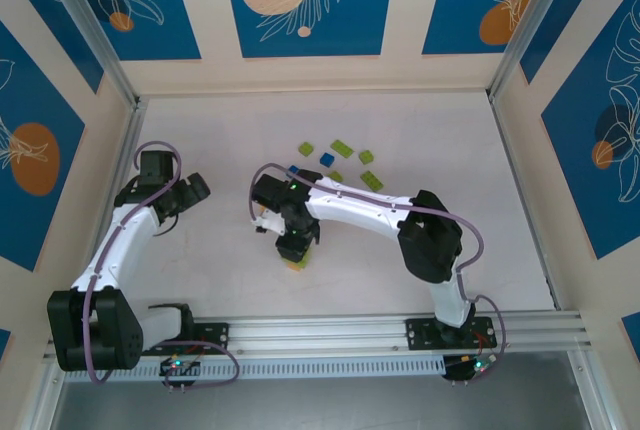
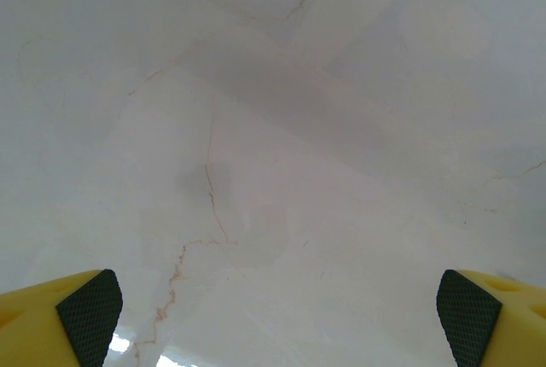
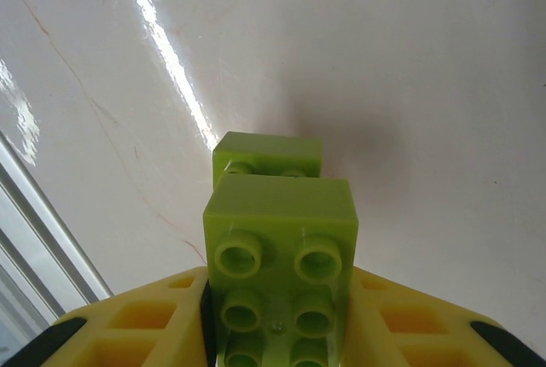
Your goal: Assemble a carrot with lego
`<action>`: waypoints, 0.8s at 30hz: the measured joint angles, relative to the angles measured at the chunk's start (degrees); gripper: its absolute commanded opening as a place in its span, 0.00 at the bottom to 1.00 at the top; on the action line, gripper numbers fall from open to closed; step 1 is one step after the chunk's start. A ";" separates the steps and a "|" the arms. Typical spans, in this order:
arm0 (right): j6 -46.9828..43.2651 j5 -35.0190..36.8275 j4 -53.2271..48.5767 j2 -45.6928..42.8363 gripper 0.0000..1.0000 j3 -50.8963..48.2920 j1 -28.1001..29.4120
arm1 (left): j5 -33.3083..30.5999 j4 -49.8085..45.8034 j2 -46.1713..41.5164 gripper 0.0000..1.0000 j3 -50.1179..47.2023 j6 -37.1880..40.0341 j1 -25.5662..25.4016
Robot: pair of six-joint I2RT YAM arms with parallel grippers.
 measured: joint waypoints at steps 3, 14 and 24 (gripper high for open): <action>0.00 0.00 -0.02 0.68 0.38 0.11 0.02 | 0.00 0.00 0.00 0.98 -0.11 0.00 0.00; 0.02 -0.20 -0.15 0.87 0.38 0.13 0.50 | -0.02 0.00 0.00 0.98 -0.15 -0.02 0.00; 2.32 -0.13 -2.36 2.80 0.38 2.75 1.03 | 0.00 0.00 0.00 0.98 -0.15 -0.02 0.00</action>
